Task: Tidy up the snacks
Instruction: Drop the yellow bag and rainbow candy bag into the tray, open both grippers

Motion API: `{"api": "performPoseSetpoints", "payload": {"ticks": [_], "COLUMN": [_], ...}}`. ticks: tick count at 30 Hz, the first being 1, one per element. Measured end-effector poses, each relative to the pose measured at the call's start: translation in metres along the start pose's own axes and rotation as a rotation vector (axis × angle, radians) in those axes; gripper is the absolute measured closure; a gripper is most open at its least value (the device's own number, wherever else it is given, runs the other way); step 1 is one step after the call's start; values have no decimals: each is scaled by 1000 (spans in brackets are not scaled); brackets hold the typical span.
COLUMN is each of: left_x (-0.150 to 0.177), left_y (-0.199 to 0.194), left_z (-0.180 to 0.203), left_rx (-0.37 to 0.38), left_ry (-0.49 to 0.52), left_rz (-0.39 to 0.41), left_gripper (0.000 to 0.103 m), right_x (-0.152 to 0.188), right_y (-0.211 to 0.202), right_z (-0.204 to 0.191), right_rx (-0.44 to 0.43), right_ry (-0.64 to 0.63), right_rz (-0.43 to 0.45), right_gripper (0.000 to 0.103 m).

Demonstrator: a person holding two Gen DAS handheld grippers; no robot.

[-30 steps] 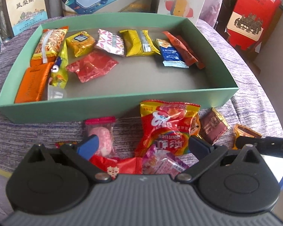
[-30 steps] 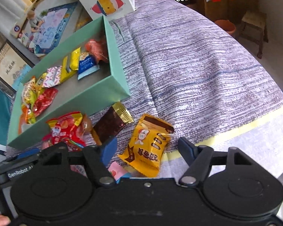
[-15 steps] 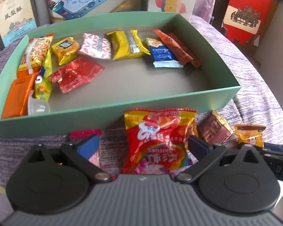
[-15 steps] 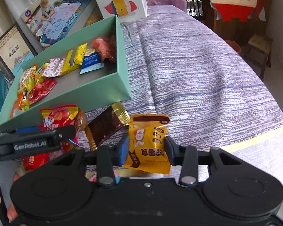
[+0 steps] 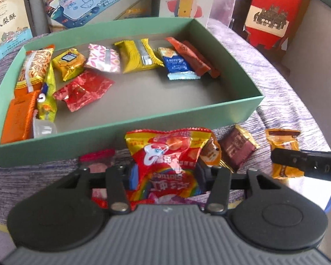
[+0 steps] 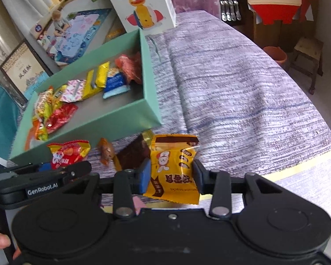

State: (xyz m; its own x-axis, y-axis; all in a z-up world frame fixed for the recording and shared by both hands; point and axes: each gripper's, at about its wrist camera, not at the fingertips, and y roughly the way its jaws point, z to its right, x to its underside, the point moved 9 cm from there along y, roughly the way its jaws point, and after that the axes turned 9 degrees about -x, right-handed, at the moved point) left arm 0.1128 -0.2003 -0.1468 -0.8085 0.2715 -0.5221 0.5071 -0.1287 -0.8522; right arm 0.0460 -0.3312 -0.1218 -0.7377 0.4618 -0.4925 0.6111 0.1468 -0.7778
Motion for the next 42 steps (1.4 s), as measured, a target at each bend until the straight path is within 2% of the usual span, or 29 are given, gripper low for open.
{"api": "performPoseSetpoints", "payload": {"ticks": [6,13,20,25,26,27,30,33,36,42], "left_x": [-15,-75,-98,-98,-99,-99,-99,-98,-95,-86], "left_y": [-36,-53,-12,6,8,10,12,13,13,6], "left_z": [-7,-16,-15,-14,-14,-14,-19,-22,-24,-25], "left_rx": [39,50,92,72,62,54,2,-16,-21,-24], "left_ry": [-24,-72,-147,-134,-129,-122,-109,-96,-95,-99], "left_rz": [58,153,51,34,32,31,53,51,45,38], "left_gripper": [55,55,54,53,48,31,2,0,0,0], "right_x": [-29,-79,-100,-104,-105,-106,-110,-110,-108,-103], "right_y": [-15,-8,23,37,38,38,33,29,27,20], "right_z": [-24,-58,-61,-59,-58,-57,-54,-52,-51,-55], "right_rx": [-83,-161,-166,-174,-177,-181,-174,-172,-165,-155], "right_ry": [-16,-42,-19,-2,3,12,13,13,13,16], "right_rz": [30,58,22,1,-1,2,36,47,51,54], "right_gripper": [64,63,63,60,49,33,16,4,0,0]}}
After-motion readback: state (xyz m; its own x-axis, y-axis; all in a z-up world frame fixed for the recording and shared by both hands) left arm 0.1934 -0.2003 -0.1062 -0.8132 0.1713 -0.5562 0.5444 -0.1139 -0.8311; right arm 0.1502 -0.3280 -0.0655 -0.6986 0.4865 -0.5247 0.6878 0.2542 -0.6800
